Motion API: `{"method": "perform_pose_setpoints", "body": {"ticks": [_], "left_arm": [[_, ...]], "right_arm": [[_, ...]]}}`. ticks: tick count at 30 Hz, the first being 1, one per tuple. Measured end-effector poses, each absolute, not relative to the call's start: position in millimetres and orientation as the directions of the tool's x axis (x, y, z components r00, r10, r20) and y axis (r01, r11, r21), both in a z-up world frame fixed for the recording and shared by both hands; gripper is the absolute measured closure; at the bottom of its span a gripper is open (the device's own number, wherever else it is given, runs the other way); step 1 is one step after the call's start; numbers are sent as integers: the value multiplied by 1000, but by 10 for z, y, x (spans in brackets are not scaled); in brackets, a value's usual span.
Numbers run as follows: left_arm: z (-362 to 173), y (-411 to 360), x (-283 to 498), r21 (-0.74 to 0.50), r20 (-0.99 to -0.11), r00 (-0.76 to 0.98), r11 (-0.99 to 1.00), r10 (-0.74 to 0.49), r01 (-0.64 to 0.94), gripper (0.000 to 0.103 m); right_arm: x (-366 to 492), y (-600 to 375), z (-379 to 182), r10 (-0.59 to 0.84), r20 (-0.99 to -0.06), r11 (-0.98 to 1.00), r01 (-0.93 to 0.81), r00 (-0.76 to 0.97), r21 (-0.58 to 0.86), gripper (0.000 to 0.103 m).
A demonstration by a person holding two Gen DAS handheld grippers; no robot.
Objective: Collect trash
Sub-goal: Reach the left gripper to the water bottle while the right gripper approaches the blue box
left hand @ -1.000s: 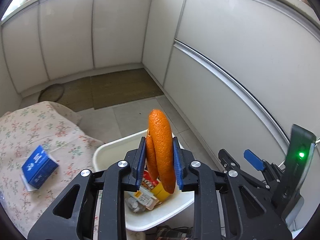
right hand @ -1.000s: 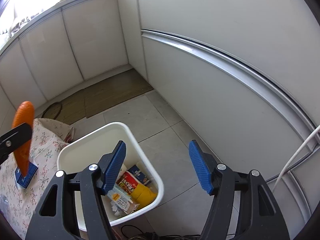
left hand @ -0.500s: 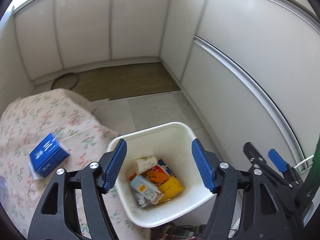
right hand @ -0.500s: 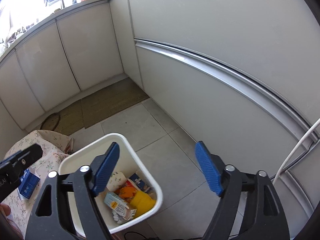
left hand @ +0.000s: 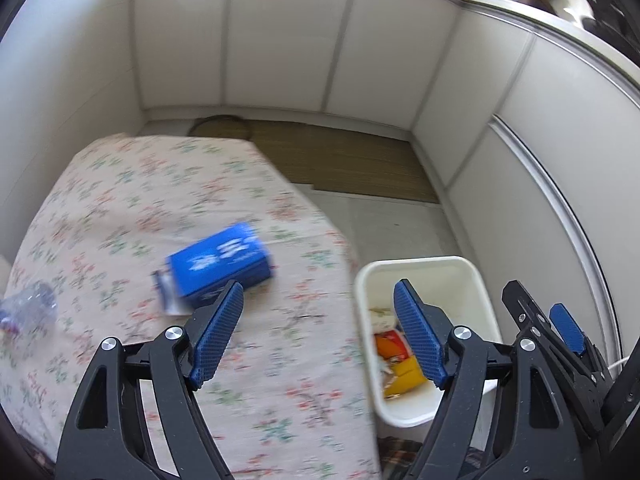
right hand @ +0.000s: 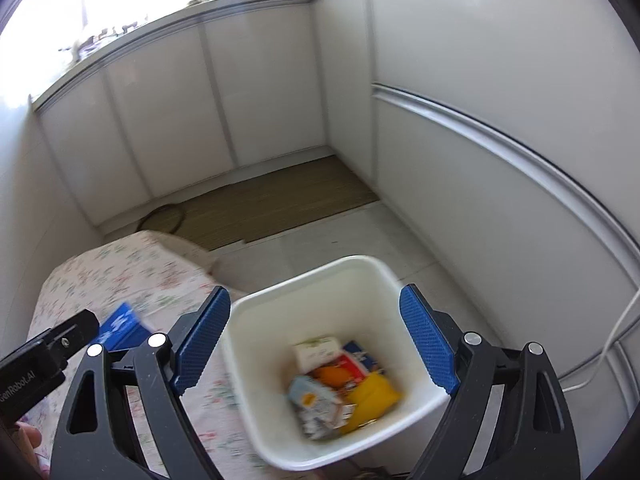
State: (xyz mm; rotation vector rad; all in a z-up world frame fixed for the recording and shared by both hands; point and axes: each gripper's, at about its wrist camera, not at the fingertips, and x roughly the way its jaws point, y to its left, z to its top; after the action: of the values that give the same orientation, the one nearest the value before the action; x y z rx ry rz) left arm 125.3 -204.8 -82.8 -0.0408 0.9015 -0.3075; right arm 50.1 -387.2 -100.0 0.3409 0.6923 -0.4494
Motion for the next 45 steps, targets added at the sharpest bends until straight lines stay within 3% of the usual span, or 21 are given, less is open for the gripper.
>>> {"method": "perform_pose_setpoints", "body": {"ticks": [18,32,40,44,45], "left_arm": [[-1110,-63,1408,-216,-811,584,944,-31,-251,28],[-1821,1627,1488,-367,-894,447,532,24,-763,25],[-2071,2055,1777,-422,-898,436,391,-55,-818,23],[-2050,2111,1910,-449,-883,465,401,-63,-798,30],[-2045,2128,1950,-464,-874,480,417,-74,-782,39]], "right_arm": [[1309,-2147,-1004,-83,-684,981,179,725,71,19],[1745,-1182,-1063,35,-690,994,-95,723,-48,19],[1852,-1077,-1251,24,-737,991,-113,676,-72,18],[1897,-1184,-1355,-16,-761,995,-66,648,-77,18],[1899,-1225,-1374,-25,-766,996,-51,642,-74,18]]}}
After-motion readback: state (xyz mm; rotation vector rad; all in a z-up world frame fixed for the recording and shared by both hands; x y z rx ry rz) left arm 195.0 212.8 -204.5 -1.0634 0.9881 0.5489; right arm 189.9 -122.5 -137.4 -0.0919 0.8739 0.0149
